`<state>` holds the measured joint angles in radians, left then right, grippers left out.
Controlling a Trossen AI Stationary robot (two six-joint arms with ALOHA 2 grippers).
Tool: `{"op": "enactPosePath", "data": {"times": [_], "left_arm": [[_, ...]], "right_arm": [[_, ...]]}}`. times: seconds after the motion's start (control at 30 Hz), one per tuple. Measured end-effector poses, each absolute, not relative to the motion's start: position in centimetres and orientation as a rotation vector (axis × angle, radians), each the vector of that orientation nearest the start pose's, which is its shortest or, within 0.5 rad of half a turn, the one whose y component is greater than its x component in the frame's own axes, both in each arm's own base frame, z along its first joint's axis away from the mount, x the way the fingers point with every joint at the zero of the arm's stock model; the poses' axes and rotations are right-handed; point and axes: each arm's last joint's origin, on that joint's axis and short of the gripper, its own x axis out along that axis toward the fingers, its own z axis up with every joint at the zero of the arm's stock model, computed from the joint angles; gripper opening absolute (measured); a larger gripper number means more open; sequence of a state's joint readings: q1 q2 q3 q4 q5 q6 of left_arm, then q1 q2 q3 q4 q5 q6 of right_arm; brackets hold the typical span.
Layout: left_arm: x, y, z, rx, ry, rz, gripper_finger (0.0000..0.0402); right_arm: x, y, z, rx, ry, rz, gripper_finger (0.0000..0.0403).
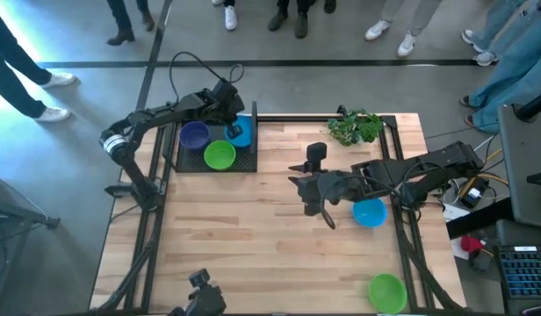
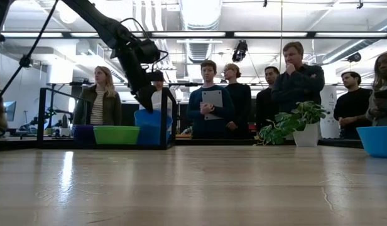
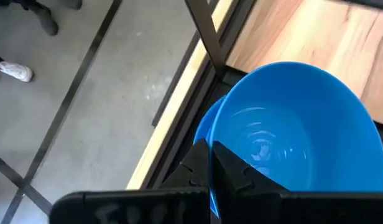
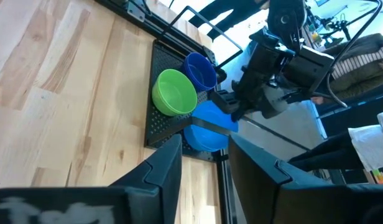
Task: Pick & Place Mini bowls
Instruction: Stack the top blue bowl on the blue bowl on the shelf
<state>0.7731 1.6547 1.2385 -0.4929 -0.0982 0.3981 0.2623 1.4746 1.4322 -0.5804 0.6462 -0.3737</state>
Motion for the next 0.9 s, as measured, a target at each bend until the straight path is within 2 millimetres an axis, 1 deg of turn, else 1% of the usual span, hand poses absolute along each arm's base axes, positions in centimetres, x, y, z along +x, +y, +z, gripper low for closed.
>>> {"op": "enactPosePath", "data": {"times": [0.17, 0.37, 0.57, 0.73, 0.9], "left_arm": [[24.78, 24.62, 24.6, 0.038, 1.029, 0.625, 0.0003], [24.78, 24.62, 24.62, 0.038, 1.028, 0.627, 0.0013], [24.79, 24.61, 24.62, 0.039, 1.03, 0.629, 0.0037], [24.68, 24.6, 24.8, 0.056, 1.042, 0.67, 0.0059], [24.38, 24.49, 25.52, 0.08, 1.042, 0.719, 0.0064]], "right_arm": [[30.95, 6.5, 36.29, -0.635, 0.631, -0.264, 0.0123], [30.96, 6.49, 36.29, -0.636, 0.631, -0.264, 0.0129], [30.96, 6.49, 36.29, -0.636, 0.631, -0.264, 0.0127], [30.96, 6.49, 36.29, -0.634, 0.63, -0.265, 0.012], [30.96, 6.49, 36.3, -0.637, 0.63, -0.264, 0.0119]]}}
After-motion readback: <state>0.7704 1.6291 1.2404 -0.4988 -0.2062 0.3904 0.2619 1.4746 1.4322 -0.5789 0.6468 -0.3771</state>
